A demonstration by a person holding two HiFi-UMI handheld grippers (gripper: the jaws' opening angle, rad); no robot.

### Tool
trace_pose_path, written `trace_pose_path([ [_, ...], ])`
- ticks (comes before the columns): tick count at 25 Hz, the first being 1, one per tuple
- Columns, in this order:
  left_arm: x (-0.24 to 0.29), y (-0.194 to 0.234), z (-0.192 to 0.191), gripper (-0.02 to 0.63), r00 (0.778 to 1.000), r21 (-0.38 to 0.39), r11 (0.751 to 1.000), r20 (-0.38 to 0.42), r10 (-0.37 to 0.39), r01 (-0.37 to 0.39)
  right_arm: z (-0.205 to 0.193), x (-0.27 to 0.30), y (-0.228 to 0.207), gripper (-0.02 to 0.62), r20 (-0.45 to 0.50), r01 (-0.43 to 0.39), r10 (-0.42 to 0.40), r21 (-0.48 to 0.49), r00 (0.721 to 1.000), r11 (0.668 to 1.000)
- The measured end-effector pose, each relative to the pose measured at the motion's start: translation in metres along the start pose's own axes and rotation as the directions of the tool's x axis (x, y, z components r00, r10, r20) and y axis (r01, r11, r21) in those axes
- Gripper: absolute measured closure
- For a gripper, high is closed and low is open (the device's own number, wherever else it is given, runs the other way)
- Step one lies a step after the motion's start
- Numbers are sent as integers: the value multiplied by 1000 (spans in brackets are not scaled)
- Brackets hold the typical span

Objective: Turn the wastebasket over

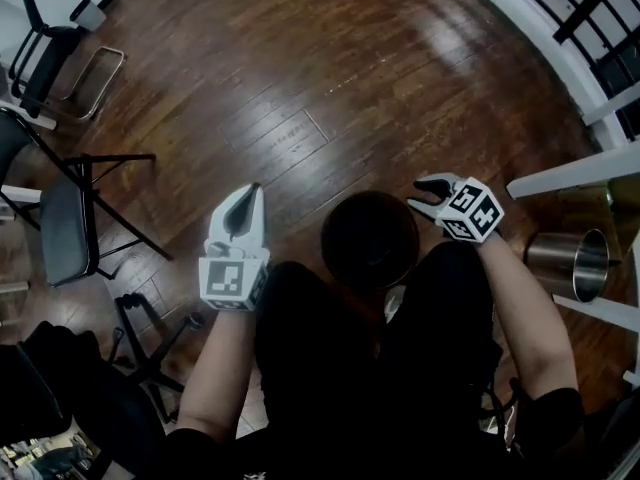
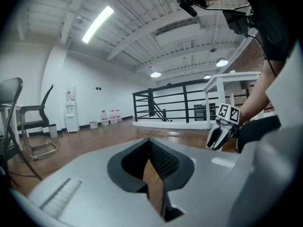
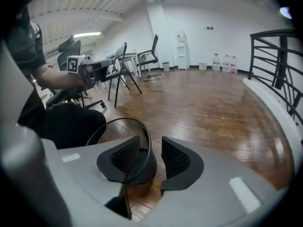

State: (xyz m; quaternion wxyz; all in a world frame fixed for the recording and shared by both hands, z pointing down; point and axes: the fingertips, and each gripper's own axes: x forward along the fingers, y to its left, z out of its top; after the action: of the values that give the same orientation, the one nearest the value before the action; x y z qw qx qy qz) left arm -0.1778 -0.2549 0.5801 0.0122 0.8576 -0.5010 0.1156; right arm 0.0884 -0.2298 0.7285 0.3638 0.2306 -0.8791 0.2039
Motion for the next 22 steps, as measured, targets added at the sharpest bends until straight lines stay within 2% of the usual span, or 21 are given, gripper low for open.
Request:
trace_pose_path([
  [3, 19, -4, -16, 606, 1000, -6, 1000, 16, -18, 18, 3, 22, 2, 453, -37, -43, 44, 5, 998, 999],
  [5, 36, -11, -16, 606, 998, -3, 998, 32, -60, 60, 4, 27, 6, 452, -53, -49, 49, 7, 997, 999],
  [8, 58, -19, -12, 606, 990, 6, 992, 60, -124, 124, 0, 40, 11, 453, -109, -61, 57, -33, 992, 998],
  [10, 67, -18, -12, 606, 991, 32, 992, 50, -126, 124, -8, 53, 13, 451, -166, -86, 74, -68, 983, 994],
  [18, 73, -13, -2, 606, 996, 49, 995, 12, -86, 85, -35, 83, 11, 449, -355, -101, 51, -124, 934, 987],
  [20, 69, -12, -2, 606, 997, 35, 996, 12, -77, 76, -44, 88, 8, 455, -408, -87, 25, -134, 913, 987],
  [22, 65, -13, -1, 606, 997, 30, 997, 19, -77, 76, -58, 92, 4, 466, -479, -70, -2, -133, 878, 989],
])
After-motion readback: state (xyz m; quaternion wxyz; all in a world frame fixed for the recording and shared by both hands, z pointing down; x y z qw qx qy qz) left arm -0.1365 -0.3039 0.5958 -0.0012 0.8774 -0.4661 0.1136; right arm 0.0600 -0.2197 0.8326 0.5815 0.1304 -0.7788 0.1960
